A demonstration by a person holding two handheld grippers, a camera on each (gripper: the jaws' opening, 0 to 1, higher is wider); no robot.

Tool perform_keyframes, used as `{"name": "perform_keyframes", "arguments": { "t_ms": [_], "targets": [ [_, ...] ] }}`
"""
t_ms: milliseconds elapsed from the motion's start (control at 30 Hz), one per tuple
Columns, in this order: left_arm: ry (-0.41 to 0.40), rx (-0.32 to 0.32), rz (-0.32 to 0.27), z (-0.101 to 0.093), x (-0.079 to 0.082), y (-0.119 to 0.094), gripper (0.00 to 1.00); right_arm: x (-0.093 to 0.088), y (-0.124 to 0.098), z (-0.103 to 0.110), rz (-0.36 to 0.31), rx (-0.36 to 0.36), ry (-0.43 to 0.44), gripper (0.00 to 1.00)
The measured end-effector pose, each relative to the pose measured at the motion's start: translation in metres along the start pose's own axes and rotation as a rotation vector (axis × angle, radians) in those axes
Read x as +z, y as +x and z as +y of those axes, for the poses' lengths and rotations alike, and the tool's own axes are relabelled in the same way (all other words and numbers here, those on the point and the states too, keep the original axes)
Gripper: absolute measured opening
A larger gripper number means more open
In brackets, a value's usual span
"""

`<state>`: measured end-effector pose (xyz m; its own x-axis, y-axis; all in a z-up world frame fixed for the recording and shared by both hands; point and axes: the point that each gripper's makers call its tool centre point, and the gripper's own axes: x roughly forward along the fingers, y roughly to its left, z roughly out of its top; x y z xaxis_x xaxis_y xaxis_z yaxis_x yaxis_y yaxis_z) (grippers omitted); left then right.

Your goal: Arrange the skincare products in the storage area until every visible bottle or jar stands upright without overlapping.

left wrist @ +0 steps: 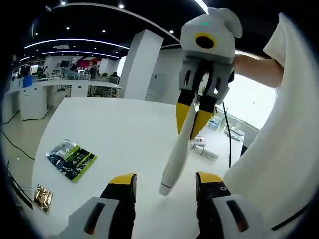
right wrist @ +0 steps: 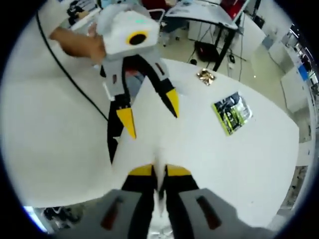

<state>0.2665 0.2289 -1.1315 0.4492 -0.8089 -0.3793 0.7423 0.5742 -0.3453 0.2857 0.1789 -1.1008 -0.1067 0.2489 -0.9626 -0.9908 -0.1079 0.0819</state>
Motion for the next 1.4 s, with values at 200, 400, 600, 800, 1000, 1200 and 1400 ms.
{"name": "perform_keyframes", "arguments": {
  "t_ms": [200, 400, 600, 800, 1000, 1200, 1400],
  "targets": [
    [-0.005, 0.011, -0.024, -0.003, 0.009, -0.009, 0.48, -0.029, 0.000, -0.039, 0.020, -0.052, 0.079, 0.04],
    [-0.031, 0.039, -0.051, -0.003, 0.008, -0.017, 0.48, -0.048, -0.004, -0.068, 0.058, -0.082, 0.103, 0.04],
    [-0.088, 0.073, -0.091, -0.002, 0.010, -0.021, 0.49, -0.064, -0.012, -0.101, 0.082, -0.107, 0.143, 0.04],
    [-0.097, 0.076, -0.110, -0.004, 0.014, -0.018, 0.49, -0.075, -0.014, -0.113, 0.106, -0.105, 0.155, 0.04],
    [-0.118, 0.085, -0.136, -0.007, 0.021, -0.016, 0.49, -0.088, -0.015, -0.124, 0.133, -0.097, 0.165, 0.05],
    [-0.104, 0.091, -0.123, -0.009, 0.017, -0.016, 0.49, -0.099, -0.013, -0.136, 0.149, -0.104, 0.200, 0.05],
    [-0.094, 0.119, -0.079, -0.005, 0.009, -0.011, 0.48, -0.101, -0.012, -0.148, 0.165, -0.115, 0.205, 0.05]
  ]
}}
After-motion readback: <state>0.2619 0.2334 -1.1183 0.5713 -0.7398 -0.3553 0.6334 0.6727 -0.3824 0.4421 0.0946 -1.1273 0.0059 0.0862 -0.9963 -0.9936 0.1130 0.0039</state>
